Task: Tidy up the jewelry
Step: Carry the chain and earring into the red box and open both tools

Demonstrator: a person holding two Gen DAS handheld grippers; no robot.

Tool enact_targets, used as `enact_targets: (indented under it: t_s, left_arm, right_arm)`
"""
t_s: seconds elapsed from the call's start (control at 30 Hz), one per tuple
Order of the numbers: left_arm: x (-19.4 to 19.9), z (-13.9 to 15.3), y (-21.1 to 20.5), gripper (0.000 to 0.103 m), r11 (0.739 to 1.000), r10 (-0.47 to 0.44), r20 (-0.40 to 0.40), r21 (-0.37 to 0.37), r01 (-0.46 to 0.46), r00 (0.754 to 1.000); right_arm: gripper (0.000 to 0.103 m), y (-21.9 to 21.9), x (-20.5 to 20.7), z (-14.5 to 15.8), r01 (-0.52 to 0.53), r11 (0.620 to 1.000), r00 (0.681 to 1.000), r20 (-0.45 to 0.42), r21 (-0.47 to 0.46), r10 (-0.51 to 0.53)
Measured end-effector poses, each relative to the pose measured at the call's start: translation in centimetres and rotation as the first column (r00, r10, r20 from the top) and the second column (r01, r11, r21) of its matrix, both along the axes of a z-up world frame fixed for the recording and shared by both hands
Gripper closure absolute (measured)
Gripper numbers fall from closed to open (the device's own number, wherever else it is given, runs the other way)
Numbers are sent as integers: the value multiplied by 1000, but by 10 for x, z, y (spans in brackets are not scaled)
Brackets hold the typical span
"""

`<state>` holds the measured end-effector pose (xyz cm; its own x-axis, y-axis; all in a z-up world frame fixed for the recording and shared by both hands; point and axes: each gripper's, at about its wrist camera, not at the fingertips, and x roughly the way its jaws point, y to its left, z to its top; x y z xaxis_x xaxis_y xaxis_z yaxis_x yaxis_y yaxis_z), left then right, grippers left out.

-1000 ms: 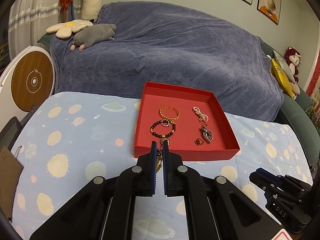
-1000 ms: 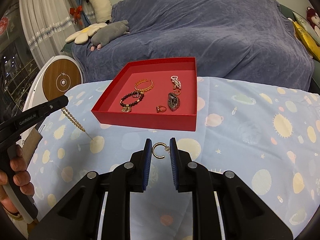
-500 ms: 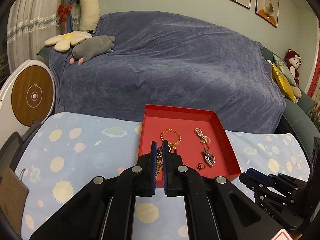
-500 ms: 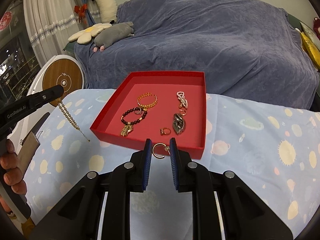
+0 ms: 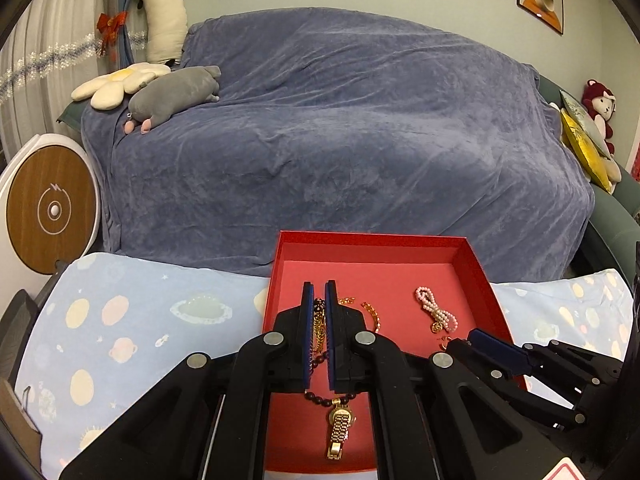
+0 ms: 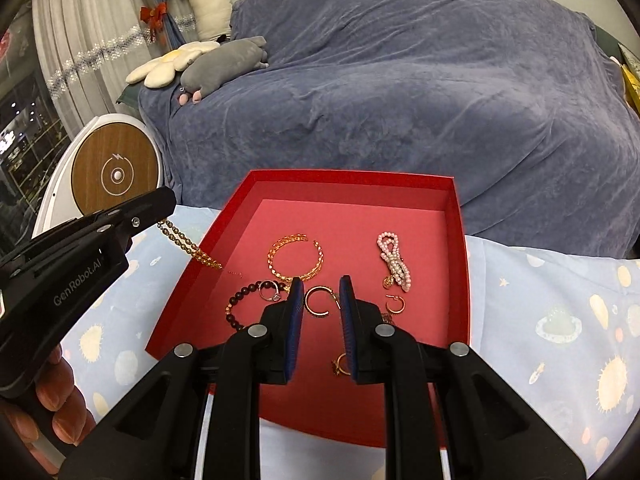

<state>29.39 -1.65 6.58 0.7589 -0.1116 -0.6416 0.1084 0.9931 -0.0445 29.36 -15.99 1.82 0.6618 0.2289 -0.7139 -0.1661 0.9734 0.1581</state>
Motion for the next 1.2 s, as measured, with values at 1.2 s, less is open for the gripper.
enact_targets:
  t_s: [1.2]
  left_arm:
    - [-47,-9,10,77,999,48,-37,27,-47,998]
  right_arm:
    - [69,1,-73,4,-1,1000,1000,10,-30,1]
